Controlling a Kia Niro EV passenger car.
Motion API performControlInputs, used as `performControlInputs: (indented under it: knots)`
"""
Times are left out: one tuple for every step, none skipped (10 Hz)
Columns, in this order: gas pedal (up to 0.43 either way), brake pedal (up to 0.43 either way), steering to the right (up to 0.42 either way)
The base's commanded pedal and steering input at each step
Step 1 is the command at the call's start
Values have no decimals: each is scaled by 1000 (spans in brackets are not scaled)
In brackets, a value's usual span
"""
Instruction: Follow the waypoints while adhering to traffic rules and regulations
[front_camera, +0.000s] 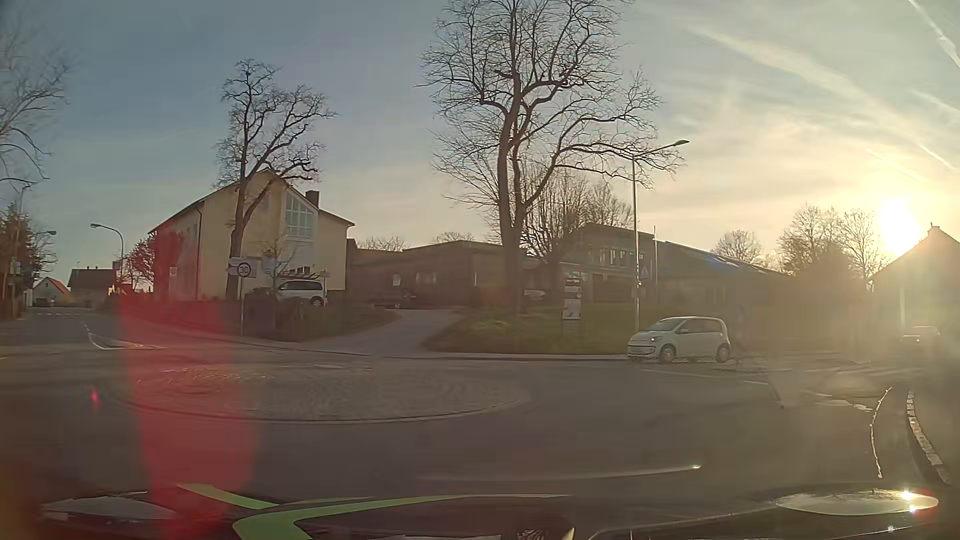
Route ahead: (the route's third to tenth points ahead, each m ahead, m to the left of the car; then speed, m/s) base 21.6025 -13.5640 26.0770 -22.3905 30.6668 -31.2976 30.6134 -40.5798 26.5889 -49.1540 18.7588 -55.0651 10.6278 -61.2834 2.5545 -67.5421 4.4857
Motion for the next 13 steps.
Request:
performControlInputs:
  knots:
    - [98,0,233]
    - [98,0,244]
    - [110,0,255]
    - [118,0,264]
    - [118,0,270]
    - [130,0,276]
    - [138,0,284]
    - [138,0,287]
    - [130,0,286]
    - [130,0,287]
    - [118,0,287]
    - [110,0,286]
    - [110,0,286]
